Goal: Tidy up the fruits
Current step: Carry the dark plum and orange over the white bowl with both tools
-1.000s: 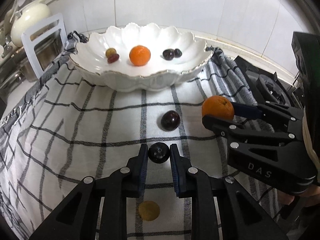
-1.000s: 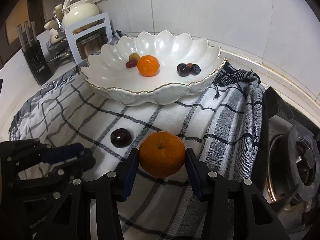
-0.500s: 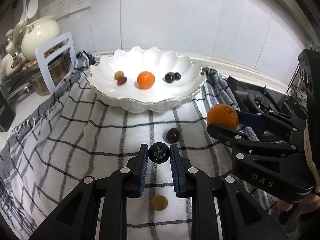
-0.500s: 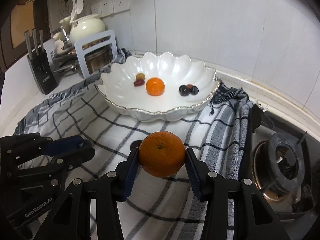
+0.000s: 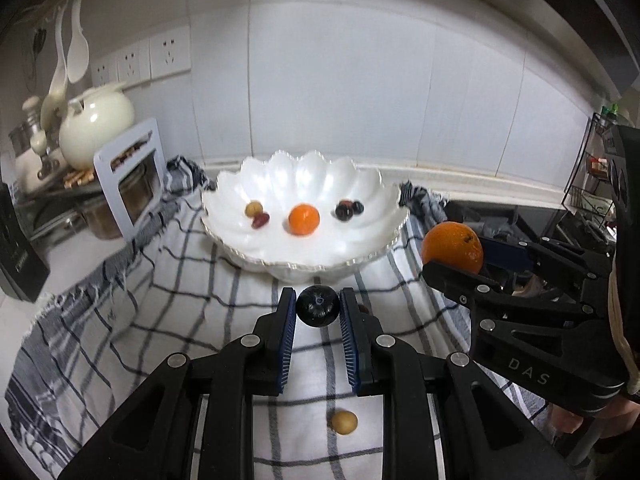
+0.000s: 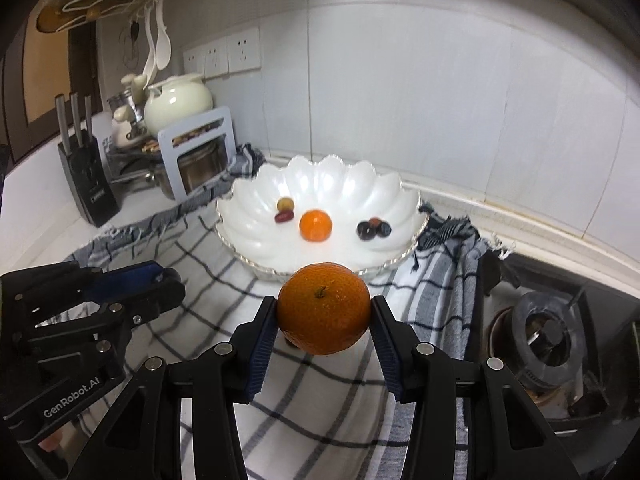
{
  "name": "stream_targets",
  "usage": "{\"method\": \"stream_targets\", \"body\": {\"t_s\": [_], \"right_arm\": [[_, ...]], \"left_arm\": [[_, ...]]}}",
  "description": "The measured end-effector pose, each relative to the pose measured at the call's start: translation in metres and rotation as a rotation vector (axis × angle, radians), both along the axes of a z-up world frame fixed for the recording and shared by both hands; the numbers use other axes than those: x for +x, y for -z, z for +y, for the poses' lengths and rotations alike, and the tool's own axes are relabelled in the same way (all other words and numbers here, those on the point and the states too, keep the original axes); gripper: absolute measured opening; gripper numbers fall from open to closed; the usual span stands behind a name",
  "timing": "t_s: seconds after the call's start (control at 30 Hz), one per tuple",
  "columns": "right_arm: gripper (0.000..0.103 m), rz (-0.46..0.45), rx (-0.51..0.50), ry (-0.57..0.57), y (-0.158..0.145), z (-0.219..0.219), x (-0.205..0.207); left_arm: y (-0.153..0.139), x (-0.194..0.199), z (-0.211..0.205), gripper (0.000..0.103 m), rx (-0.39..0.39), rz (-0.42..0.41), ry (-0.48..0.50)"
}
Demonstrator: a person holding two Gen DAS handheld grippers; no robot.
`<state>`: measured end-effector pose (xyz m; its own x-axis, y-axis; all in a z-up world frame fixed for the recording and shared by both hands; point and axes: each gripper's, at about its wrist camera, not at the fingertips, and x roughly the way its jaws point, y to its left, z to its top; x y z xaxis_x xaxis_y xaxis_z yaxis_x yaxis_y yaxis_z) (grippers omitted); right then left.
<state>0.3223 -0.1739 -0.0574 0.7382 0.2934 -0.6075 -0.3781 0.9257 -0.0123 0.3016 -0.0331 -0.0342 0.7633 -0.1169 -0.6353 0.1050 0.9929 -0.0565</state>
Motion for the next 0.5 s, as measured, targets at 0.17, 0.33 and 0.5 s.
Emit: {"method": "stream_targets", "body": {"t_s": [0.17,0.33,0.5], "right_arm": [[0.048,-0.041,0.008,0.022,-0.014,0.007,0.0],[0.048,-0.078,0.019,0.044,-0.025,0.011,0.005],[0.048,-0.102,0.024,0.065,-0.033,0.016,0.018]], "left_arm": [[-0.014,0.003,0.007,0.023,0.009,-0.045,0.01],[-0.027,0.012,0.013,0.023,0.018,-0.09,0.023],[-0.037,0.026,0.016,0.023,0.025,-0.126,0.03]]}}
